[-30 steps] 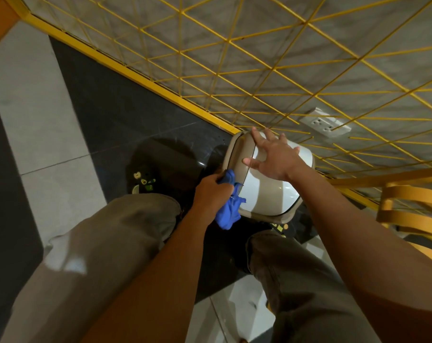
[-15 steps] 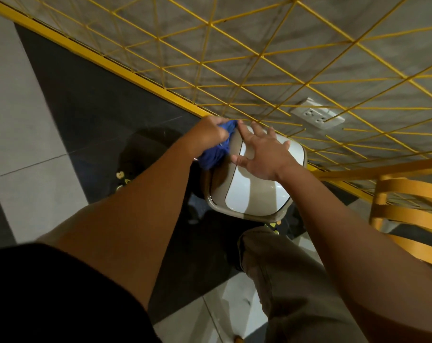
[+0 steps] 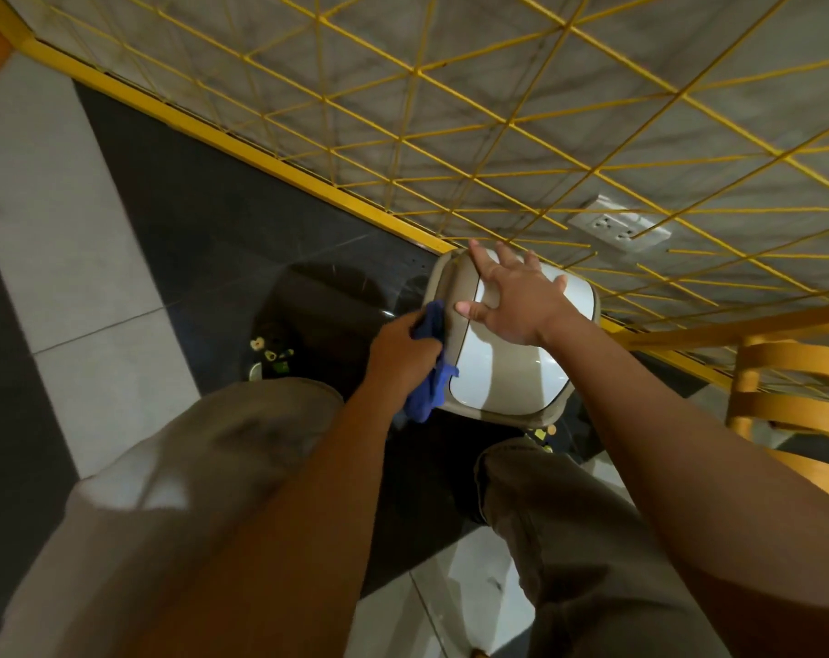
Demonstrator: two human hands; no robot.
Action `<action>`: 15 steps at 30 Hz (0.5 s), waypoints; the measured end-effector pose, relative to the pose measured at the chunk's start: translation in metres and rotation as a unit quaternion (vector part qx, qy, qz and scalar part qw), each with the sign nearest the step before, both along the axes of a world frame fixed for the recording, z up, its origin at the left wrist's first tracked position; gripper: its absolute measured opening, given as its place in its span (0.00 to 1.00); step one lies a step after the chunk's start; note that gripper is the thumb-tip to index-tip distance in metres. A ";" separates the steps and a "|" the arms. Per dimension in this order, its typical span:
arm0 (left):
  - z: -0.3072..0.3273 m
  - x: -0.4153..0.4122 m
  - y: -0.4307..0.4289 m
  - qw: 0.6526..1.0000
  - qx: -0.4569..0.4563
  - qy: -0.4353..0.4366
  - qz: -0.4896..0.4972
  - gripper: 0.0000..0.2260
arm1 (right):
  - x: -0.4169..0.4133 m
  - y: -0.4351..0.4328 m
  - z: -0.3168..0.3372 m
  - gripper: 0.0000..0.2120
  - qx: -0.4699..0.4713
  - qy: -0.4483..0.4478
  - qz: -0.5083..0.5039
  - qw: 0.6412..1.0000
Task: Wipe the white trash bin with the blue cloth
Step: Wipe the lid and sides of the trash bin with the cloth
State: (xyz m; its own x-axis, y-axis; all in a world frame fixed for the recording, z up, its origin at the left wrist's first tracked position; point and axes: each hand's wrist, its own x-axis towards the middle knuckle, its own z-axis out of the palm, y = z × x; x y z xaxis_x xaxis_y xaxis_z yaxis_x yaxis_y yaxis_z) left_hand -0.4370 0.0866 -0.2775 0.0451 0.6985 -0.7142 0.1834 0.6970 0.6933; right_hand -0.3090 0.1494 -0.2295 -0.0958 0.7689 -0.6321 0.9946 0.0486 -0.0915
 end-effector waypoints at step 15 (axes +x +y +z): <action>0.011 0.071 -0.068 0.915 -0.058 -0.015 0.399 0.21 | 0.001 -0.001 -0.003 0.37 0.009 0.004 0.005 1.000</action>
